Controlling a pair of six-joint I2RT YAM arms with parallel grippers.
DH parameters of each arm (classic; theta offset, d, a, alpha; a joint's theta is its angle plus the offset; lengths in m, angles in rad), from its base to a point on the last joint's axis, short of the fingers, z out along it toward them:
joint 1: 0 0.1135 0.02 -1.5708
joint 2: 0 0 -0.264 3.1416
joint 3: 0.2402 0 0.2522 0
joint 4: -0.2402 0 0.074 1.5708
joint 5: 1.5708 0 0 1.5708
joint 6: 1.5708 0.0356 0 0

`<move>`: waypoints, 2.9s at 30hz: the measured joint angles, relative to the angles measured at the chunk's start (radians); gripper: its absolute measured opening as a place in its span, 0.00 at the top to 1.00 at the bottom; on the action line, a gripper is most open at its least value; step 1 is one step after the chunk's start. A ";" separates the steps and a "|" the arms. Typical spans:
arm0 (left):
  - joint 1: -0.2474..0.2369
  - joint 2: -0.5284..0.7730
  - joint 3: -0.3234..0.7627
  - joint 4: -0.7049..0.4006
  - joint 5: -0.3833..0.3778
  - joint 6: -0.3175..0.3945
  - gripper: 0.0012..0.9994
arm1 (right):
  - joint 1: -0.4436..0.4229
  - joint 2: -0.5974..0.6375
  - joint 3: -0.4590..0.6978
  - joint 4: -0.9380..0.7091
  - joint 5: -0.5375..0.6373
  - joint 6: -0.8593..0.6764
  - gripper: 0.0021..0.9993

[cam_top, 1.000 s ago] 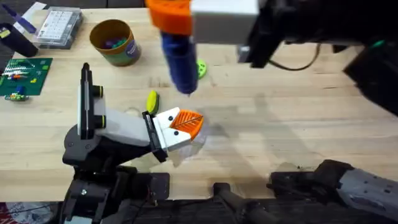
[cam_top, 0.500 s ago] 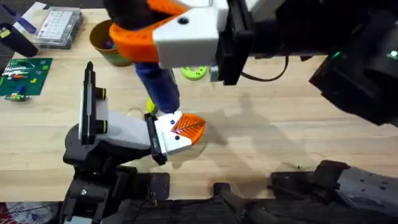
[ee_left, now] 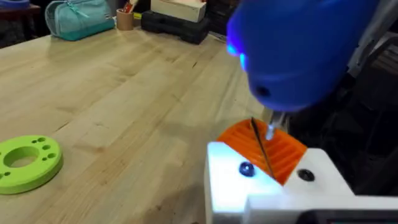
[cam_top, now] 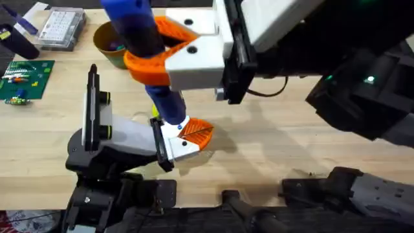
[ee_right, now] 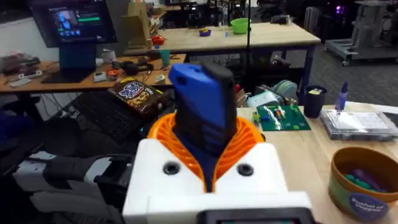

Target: Pick up the gripper from the table and insert it into the empty holder that is missing its gripper. Then pick up a screw, insert it into the mounting hole, and use the screwdriver to tighten it. Finally, clean up the table by picking up the vegetable and placing it into the bucket.

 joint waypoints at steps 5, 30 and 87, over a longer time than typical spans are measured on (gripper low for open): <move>0.000 0.000 0.000 0.000 0.000 0.000 0.99 | 0.000 0.000 -0.013 0.001 0.000 -0.002 0.97; 0.000 0.000 0.000 0.000 0.000 0.000 0.99 | 0.000 0.000 -0.065 0.093 0.000 -0.013 0.97; 0.000 0.000 0.000 -0.001 0.003 0.000 0.99 | 0.008 0.050 -0.067 0.092 0.008 -0.015 0.97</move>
